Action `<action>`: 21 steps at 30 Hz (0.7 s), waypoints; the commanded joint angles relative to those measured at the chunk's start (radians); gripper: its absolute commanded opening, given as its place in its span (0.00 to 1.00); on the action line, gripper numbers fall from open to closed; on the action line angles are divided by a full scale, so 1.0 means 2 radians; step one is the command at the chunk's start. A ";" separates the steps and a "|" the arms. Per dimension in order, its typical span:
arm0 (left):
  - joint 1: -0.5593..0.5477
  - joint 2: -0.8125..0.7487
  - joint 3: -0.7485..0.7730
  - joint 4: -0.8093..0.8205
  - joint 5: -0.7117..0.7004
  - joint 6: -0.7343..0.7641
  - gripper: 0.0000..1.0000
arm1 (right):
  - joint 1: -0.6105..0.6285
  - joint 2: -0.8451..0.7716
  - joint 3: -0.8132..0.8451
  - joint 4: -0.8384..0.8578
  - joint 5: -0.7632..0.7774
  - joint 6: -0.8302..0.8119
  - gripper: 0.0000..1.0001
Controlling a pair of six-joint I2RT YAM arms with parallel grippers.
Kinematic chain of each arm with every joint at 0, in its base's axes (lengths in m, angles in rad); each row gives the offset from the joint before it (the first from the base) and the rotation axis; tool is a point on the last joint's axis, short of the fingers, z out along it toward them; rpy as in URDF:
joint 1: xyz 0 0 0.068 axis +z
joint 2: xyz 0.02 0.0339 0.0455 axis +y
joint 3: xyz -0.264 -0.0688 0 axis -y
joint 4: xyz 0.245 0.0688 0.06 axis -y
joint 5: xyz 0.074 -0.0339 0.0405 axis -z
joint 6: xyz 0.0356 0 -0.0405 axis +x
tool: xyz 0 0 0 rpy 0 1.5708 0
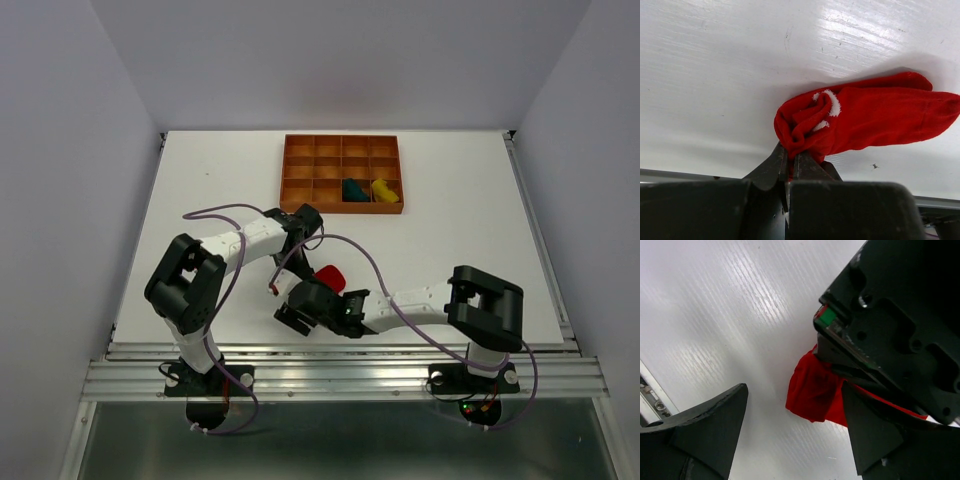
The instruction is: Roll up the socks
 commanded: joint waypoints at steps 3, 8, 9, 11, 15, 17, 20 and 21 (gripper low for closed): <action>-0.003 -0.001 0.015 -0.025 -0.008 -0.009 0.00 | 0.009 0.013 0.028 -0.004 0.034 -0.009 0.77; -0.003 -0.001 0.012 -0.022 -0.004 -0.010 0.00 | 0.009 0.023 0.033 -0.008 0.045 -0.002 0.65; -0.004 -0.002 0.012 -0.022 -0.004 -0.011 0.00 | 0.009 0.024 0.033 -0.008 0.049 0.000 0.63; -0.004 -0.005 0.011 -0.022 -0.007 -0.014 0.00 | 0.009 0.026 0.033 -0.008 0.059 0.003 0.58; -0.004 -0.005 0.012 -0.022 -0.005 -0.013 0.00 | 0.009 0.027 0.033 -0.008 0.074 0.028 0.44; -0.005 -0.006 0.012 -0.022 -0.004 -0.013 0.00 | 0.009 0.029 0.032 -0.008 0.079 0.033 0.38; -0.006 -0.012 0.012 -0.021 -0.007 -0.014 0.00 | 0.009 0.034 0.026 -0.009 0.085 0.044 0.23; -0.006 -0.014 0.012 -0.020 -0.010 -0.014 0.00 | 0.009 0.034 0.020 -0.008 0.084 0.051 0.21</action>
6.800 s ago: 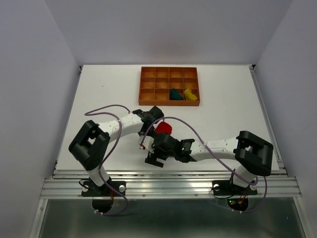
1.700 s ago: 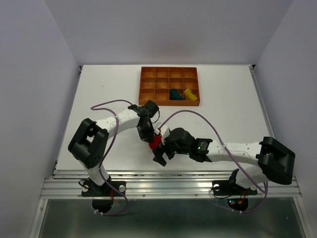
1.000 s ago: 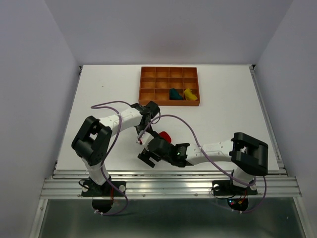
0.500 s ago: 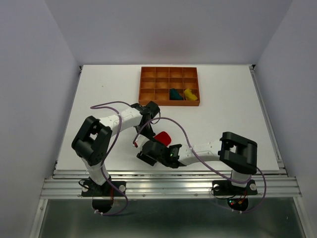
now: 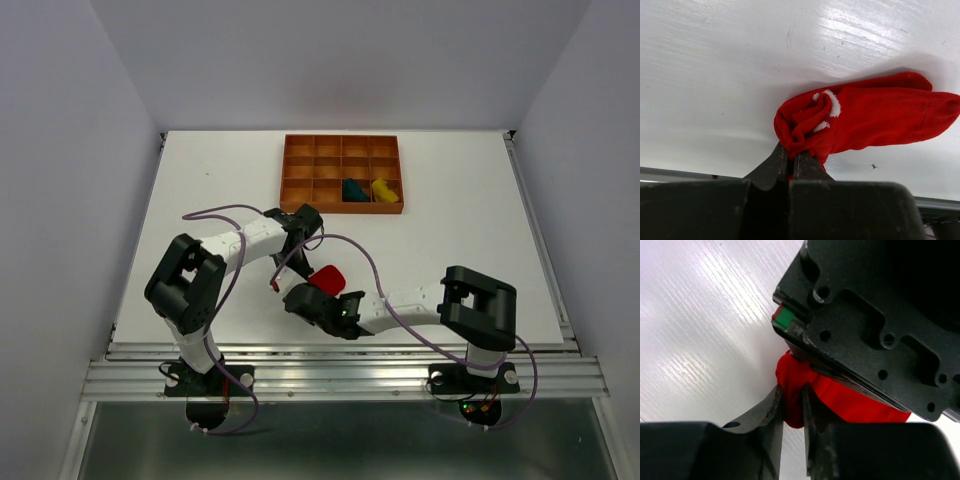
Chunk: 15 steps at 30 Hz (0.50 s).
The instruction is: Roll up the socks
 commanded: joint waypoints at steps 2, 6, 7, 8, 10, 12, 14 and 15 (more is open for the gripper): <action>-0.005 -0.017 0.011 -0.014 -0.009 -0.007 0.00 | 0.005 0.006 -0.006 0.018 0.014 0.045 0.13; -0.005 -0.028 0.009 -0.007 -0.008 -0.005 0.13 | -0.006 -0.018 -0.036 0.034 -0.027 0.083 0.10; -0.005 -0.032 0.010 -0.007 -0.011 -0.004 0.20 | -0.017 -0.023 -0.044 0.038 -0.036 0.097 0.10; -0.005 -0.040 0.011 -0.004 -0.016 -0.004 0.23 | -0.022 -0.031 -0.049 0.043 -0.041 0.105 0.06; -0.005 -0.049 0.014 -0.004 -0.020 -0.004 0.32 | -0.029 -0.037 -0.059 0.046 -0.063 0.121 0.05; -0.004 -0.065 0.016 0.000 -0.039 -0.006 0.40 | -0.041 -0.043 -0.065 0.054 -0.087 0.132 0.04; -0.002 -0.082 0.018 0.007 -0.046 -0.003 0.45 | -0.047 -0.049 -0.078 0.071 -0.104 0.137 0.04; -0.001 -0.088 0.020 0.008 -0.050 -0.001 0.48 | -0.047 -0.052 -0.083 0.077 -0.116 0.138 0.04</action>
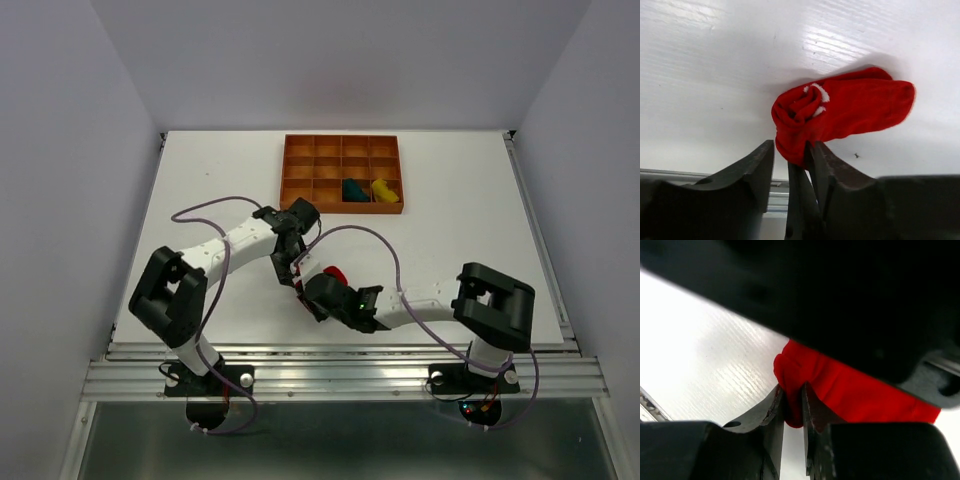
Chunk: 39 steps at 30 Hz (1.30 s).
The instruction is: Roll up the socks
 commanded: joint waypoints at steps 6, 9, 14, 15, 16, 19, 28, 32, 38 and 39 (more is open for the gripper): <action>0.016 -0.108 0.001 0.022 -0.051 0.009 0.99 | -0.071 -0.037 -0.054 0.061 -0.172 0.066 0.04; 0.025 -0.139 -0.038 0.046 -0.042 0.009 0.99 | -0.100 -0.044 -0.064 0.080 -0.237 0.082 0.04; 0.030 -0.161 -0.068 0.061 -0.028 0.013 0.99 | -0.124 -0.032 -0.068 0.097 -0.295 0.095 0.04; 0.030 -0.166 -0.072 0.065 -0.027 0.013 0.99 | -0.124 -0.025 -0.067 0.097 -0.313 0.097 0.04; 0.033 -0.167 -0.081 0.066 -0.025 0.013 0.99 | -0.130 -0.021 -0.068 0.107 -0.323 0.105 0.03; 0.038 -0.174 -0.093 0.075 -0.018 0.015 0.99 | -0.141 -0.007 -0.068 0.109 -0.333 0.117 0.03; 0.042 -0.184 -0.137 0.114 0.021 0.023 0.99 | -0.182 0.013 -0.077 0.124 -0.382 0.188 0.03; 0.042 -0.185 -0.160 0.152 0.055 0.029 0.97 | -0.204 0.027 -0.091 0.153 -0.412 0.228 0.04; 0.041 -0.173 -0.177 0.204 0.083 0.047 0.94 | -0.232 0.043 -0.104 0.171 -0.439 0.259 0.04; 0.042 -0.169 -0.178 0.208 0.086 0.051 0.94 | -0.238 0.041 -0.106 0.171 -0.438 0.261 0.04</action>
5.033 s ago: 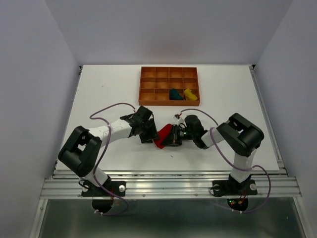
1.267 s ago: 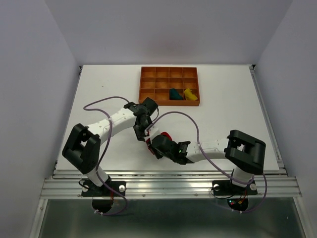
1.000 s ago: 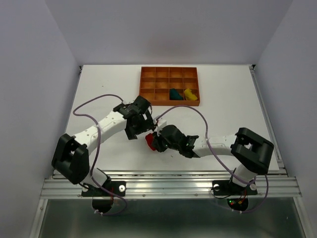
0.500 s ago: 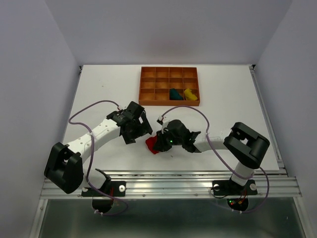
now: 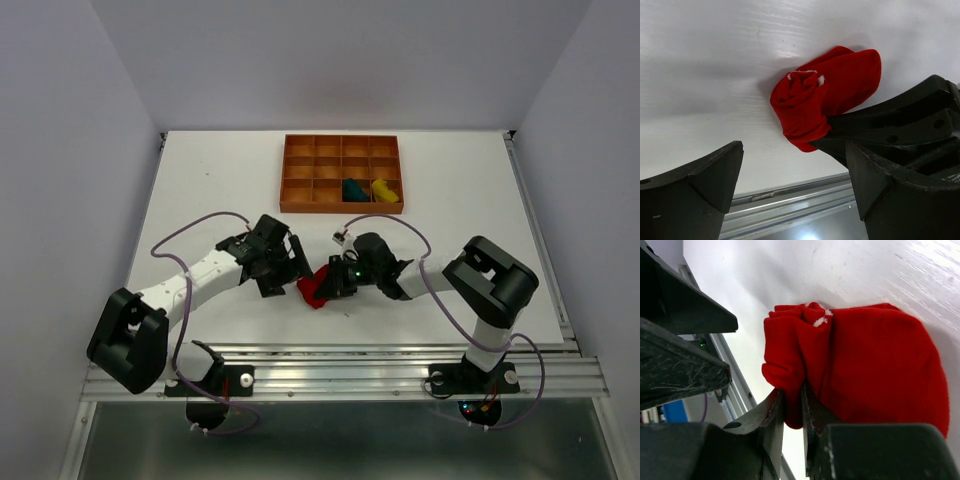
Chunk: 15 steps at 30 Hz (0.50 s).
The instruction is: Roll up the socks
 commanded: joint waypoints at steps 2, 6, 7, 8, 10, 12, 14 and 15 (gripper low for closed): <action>0.000 0.012 -0.012 0.058 0.040 0.029 0.94 | -0.037 0.011 -0.022 -0.007 -0.015 0.029 0.04; 0.001 0.031 -0.016 0.080 0.059 0.036 0.92 | -0.046 0.027 -0.019 -0.007 -0.050 0.038 0.05; 0.001 0.036 -0.015 0.080 0.063 0.039 0.91 | -0.046 0.038 -0.016 -0.007 -0.061 0.041 0.05; 0.001 0.045 -0.014 0.083 0.063 0.041 0.89 | -0.050 0.043 -0.011 -0.007 -0.065 0.044 0.06; 0.001 0.053 -0.011 0.087 0.068 0.047 0.88 | -0.051 0.050 -0.009 -0.006 -0.076 0.051 0.05; 0.000 0.068 -0.008 0.090 0.071 0.053 0.87 | -0.056 0.051 -0.008 -0.006 -0.080 0.056 0.06; 0.001 0.078 0.002 0.090 0.070 0.064 0.86 | -0.061 0.051 -0.008 -0.006 -0.086 0.056 0.06; 0.001 0.087 0.003 0.089 0.070 0.065 0.84 | -0.061 0.051 -0.008 -0.006 -0.087 0.058 0.05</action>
